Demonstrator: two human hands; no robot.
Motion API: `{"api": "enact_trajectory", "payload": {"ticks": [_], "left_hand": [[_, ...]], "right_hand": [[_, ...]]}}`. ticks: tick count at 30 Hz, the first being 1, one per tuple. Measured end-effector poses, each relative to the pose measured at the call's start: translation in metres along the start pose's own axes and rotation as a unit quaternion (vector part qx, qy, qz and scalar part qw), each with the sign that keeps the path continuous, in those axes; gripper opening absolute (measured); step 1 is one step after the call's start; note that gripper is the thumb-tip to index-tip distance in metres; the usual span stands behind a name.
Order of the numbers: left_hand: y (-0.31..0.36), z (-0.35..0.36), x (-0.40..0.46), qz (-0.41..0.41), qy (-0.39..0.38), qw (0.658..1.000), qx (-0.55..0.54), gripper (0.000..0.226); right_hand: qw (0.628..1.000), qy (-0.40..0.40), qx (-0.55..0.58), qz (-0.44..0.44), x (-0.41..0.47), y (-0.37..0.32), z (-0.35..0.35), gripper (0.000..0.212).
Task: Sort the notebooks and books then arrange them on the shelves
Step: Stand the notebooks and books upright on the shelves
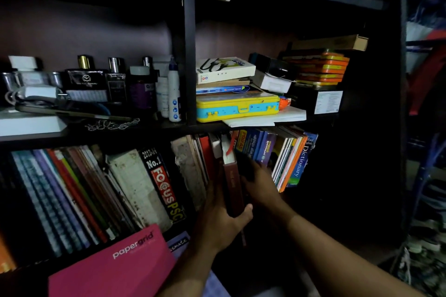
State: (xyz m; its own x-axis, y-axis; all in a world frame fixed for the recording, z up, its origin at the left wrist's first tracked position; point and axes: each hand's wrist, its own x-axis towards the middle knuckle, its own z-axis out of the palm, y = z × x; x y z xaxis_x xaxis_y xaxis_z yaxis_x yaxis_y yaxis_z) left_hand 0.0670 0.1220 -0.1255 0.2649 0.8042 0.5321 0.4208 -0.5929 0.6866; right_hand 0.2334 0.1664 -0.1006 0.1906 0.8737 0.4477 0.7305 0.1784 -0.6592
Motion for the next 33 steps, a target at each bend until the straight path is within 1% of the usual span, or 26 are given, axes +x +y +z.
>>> {"api": "enact_trajectory", "payload": {"ticks": [2, 4, 5, 7, 8, 9, 11, 13, 15, 18, 21, 22, 23, 26, 30, 32, 33], "left_hand": [[0.000, 0.000, 0.002, 0.000, -0.007, 1.000, -0.012, 0.097], [0.000, 0.000, 0.003, 0.003, -0.013, 1.000, -0.019, 0.098], [0.000, 0.000, 0.003, 0.004, -0.012, 1.000, -0.023, 0.098], [-0.003, -0.001, 0.003, 0.004, -0.006, 1.000, -0.031, 0.096], [-0.004, -0.001, 0.003, 0.004, -0.006, 0.999, -0.031, 0.095], [-0.004, -0.001, 0.003, 0.004, -0.009, 0.999, -0.030, 0.093], [-0.006, -0.001, 0.003, 0.005, -0.015, 0.999, -0.030, 0.090], [-0.008, -0.003, 0.002, 0.008, -0.021, 0.999, -0.037, 0.089], [-0.009, -0.005, 0.000, 0.008, -0.041, 0.998, -0.050, 0.092], [-0.010, -0.008, -0.002, 0.012, -0.065, 0.996, -0.055, 0.090], [-0.007, -0.008, -0.002, 0.011, -0.072, 0.996, -0.057, 0.077], [-0.005, -0.008, -0.002, 0.012, -0.071, 0.996, -0.059, 0.076], [-0.003, -0.007, -0.001, 0.015, -0.068, 0.996, -0.063, 0.079], [0.000, 0.000, 0.000, 0.039, -0.063, 0.994, -0.077, 0.098], [0.003, 0.002, -0.001, 0.054, -0.053, 0.994, -0.085, 0.117], [0.002, -0.001, -0.002, 0.052, -0.048, 0.993, -0.098, 0.124], [0.002, -0.003, -0.002, 0.049, -0.046, 0.992, -0.106, 0.126]], "right_hand": [[1.000, -0.004, -0.008, 0.006, 0.004, -0.004, -0.005, 0.044], [0.998, -0.034, 0.027, 0.052, 0.006, -0.010, -0.006, 0.030], [0.991, -0.060, 0.076, 0.087, 0.005, -0.012, -0.004, 0.029], [0.962, -0.112, 0.176, 0.178, -0.001, -0.015, -0.001, 0.037], [0.946, -0.121, 0.213, 0.211, -0.004, -0.015, 0.002, 0.042], [0.938, -0.112, 0.240, 0.222, -0.007, -0.015, 0.007, 0.043], [0.936, -0.069, 0.269, 0.215, -0.011, -0.014, 0.018, 0.042], [0.941, -0.025, 0.270, 0.204, -0.012, -0.014, 0.028, 0.040], [0.950, 0.001, 0.249, 0.189, -0.013, -0.015, 0.031, 0.038], [0.956, 0.018, 0.234, 0.175, -0.018, -0.011, 0.030, 0.035], [0.947, 0.022, 0.258, 0.191, -0.018, -0.007, 0.027, 0.028], [0.943, 0.019, 0.270, 0.195, -0.018, -0.006, 0.025, 0.028], [0.941, 0.015, 0.276, 0.196, -0.018, -0.007, 0.020, 0.029], [0.941, 0.001, 0.286, 0.178, -0.017, -0.008, 0.006, 0.031], [0.948, 0.008, 0.284, 0.145, -0.014, -0.017, 0.000, 0.031], [0.957, -0.017, 0.261, 0.125, -0.015, -0.022, -0.003, 0.032], [0.957, -0.038, 0.266, 0.111, -0.016, -0.024, -0.005, 0.033]]}}
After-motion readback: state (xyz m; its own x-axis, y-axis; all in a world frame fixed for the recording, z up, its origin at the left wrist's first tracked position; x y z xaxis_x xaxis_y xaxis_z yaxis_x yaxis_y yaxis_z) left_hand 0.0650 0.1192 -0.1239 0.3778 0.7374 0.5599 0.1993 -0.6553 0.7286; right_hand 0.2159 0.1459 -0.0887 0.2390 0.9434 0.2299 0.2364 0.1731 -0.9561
